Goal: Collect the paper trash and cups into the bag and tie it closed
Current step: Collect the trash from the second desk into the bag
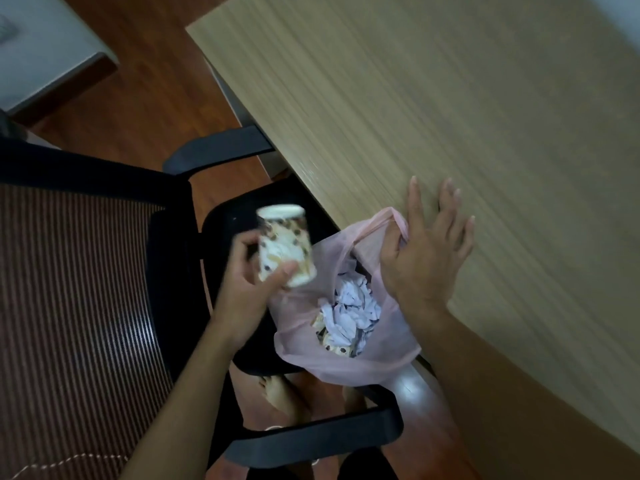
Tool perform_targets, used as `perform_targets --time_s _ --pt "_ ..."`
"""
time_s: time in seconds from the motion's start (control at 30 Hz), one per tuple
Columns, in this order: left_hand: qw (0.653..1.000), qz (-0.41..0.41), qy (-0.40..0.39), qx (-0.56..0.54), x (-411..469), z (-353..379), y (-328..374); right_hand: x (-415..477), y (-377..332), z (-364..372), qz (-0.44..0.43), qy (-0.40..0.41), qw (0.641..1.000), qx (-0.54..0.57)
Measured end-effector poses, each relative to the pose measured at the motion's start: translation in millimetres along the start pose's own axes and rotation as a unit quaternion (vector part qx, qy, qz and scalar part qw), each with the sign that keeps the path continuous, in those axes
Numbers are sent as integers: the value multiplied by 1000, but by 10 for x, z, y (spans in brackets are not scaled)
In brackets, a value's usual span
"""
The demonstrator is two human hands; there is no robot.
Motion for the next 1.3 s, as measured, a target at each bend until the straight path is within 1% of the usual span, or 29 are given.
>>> perform_targets --time_s 0.07,0.1,0.17,0.2,0.27,0.3,0.43,0.47,0.53,0.57,0.6,0.63,0.67,0.73,0.77,0.8,0.83,0.87,0.93,0.97,1.03,1.13,1.2,1.3 --pt "992 -39 -115 -25 -216 257 -3 -4 0 -2 0 -1 1000 5" --pt "983 -65 -168 -19 -306 372 -55 -4 1 -5 2 0 1000 7" --pt "965 -97 -241 48 -427 527 -215 -8 3 -2 2 3 1000 9" --pt "957 -96 -254 105 -444 571 -298 -10 3 3 1 4 1000 8" --pt "943 -84 -248 207 -434 624 -437 -5 6 16 0 3 1000 4" --pt "940 -82 -241 228 -428 646 -474 -4 8 19 0 4 1000 4" --pt "935 -51 -250 244 -420 658 -495 -17 8 14 0 7 1000 10" --pt "937 -30 -227 263 -422 612 -490 -21 9 14 -1 9 1000 10" --pt "940 23 -145 307 -450 480 -480 -26 12 11 0 12 1000 9" --pt "936 43 -109 332 -480 416 -476 -26 11 8 2 14 1000 8" --pt "927 50 -88 362 -518 356 -492 -26 9 3 3 14 1000 8" --pt "910 42 -92 402 -558 307 -535 -28 9 0 3 13 1000 8" --pt "884 17 -119 451 -595 274 -596 -27 10 -1 3 12 1000 8" --pt "812 -44 -184 552 -682 198 -731 -19 15 5 2 9 1000 8" --pt "789 -49 -197 580 -713 161 -767 -16 18 12 1 10 1000 9" --pt "786 -32 -193 587 -730 136 -773 -14 22 17 1 11 1000 9" --pt "800 -5 -176 574 -746 119 -757 -14 28 25 2 13 1000 9" --pt "827 18 -145 542 -769 98 -728 -15 33 34 2 15 1000 9" --pt "883 30 -62 464 -822 53 -638 -19 42 52 0 19 1000 10" --pt "899 30 -27 436 -842 32 -590 -19 48 62 0 20 1000 11" --pt "913 31 27 406 -893 9 -499 -14 61 79 1 22 1000 11" --pt "912 68 84 396 -978 -9 -299 -8 77 87 2 19 1000 14" --pt "907 96 107 397 -1018 -33 -157 -10 81 74 1 14 1000 20" --pt "921 92 128 355 -1067 -60 17 -7 76 42 -3 -9 999 32"
Point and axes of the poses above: each hand's wrist, its own x-axis towards the middle knuckle, its own z-axis out of the palm, y = z × x, the point moved 5 cm from there along x, towards the middle knuckle, and after that the axes turned 15 degrees about z, right-handed, at the moved point
